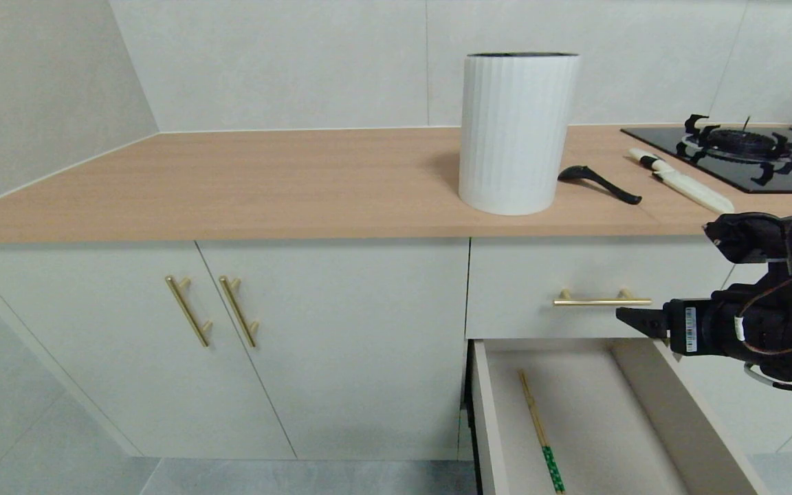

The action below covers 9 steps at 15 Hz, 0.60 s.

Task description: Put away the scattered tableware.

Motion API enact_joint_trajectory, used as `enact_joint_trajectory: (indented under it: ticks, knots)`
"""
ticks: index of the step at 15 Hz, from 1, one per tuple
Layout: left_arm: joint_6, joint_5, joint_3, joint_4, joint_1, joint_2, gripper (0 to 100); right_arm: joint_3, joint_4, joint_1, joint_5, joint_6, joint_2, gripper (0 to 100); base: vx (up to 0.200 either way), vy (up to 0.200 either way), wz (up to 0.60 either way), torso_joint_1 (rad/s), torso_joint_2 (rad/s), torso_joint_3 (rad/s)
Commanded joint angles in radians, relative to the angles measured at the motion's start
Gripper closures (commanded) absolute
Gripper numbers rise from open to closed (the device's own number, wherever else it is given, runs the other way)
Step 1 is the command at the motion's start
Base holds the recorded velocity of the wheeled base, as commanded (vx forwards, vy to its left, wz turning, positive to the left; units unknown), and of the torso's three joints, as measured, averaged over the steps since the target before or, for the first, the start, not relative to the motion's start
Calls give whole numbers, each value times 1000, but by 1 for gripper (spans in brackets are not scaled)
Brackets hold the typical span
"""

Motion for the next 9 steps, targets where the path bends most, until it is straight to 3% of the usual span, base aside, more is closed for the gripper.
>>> enact_joint_trajectory:
  ticks: [1,9]
  knots:
    - [0,0,0,0,1,0,0,0,1,-1,0,0,4,0,0,0,0,110,-520,-315]
    - [0,0,0,0,1,0,0,7,1,-1,0,-15,14,0,0,0,0,176,-477,-292]
